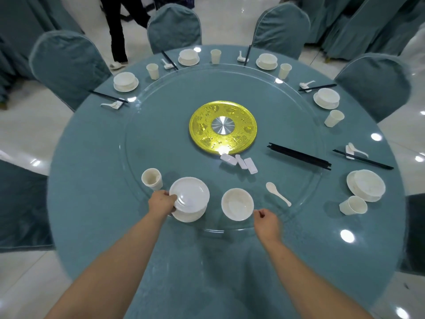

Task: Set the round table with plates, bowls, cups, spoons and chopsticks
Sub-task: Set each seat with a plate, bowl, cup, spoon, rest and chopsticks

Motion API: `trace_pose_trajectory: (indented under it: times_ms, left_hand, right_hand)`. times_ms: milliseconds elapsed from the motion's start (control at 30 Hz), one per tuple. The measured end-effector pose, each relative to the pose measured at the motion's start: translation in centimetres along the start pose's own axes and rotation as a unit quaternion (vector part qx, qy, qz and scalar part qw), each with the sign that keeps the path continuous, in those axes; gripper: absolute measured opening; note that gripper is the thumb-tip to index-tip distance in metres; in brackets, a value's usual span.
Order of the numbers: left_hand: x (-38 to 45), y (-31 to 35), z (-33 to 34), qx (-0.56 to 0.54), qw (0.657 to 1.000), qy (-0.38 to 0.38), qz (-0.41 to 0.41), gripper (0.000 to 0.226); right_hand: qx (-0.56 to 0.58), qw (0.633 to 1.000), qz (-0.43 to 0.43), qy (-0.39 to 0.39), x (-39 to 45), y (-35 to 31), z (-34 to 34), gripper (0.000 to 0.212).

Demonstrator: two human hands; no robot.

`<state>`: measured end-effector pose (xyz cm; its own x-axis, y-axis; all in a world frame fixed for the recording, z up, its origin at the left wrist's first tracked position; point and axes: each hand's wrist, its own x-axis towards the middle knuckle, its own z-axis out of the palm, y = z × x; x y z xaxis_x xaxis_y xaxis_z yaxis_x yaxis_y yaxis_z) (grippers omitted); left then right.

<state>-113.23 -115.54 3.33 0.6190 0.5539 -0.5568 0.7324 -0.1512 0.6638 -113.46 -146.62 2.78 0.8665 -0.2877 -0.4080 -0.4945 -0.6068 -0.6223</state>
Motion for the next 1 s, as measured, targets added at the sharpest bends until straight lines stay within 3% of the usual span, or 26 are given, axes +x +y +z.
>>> trace_pose_trajectory:
  times_ms: [167,267,400,633,833,1000]
  left_hand:
    - [-4.5,0.4,1.8,-0.072,0.997,-0.027,0.024,0.01]
    - [-7.3,1.2,4.6,-0.093,0.989,-0.11,0.037,0.012]
    - [-10.8,2.1,9.1,-0.092,0.97,-0.219,0.047,0.013]
    - [-15.1,1.9,16.7,-0.024,0.938,-0.339,0.065,0.014]
    - [-15.7,0.0,19.0,0.029,0.933,-0.355,0.047,0.004]
    - [-14.6,-0.9,19.2,0.062,0.949,-0.31,-0.006,0.005]
  right_hand:
    - [0.097,0.993,-0.023,-0.063,-1.7,-0.6,-0.4,0.027]
    - [0.164,0.982,0.001,-0.097,-2.8,0.3,-1.4,0.024]
    - [0.201,0.977,0.021,-0.06,-3.2,3.2,-3.8,0.025]
    - [0.214,0.966,0.143,0.023,-3.8,12.2,-8.3,0.024]
    - [0.218,0.945,0.232,0.072,-4.8,18.4,-9.8,0.032]
    - [0.239,0.925,0.281,0.096,-5.3,21.0,-9.6,0.031]
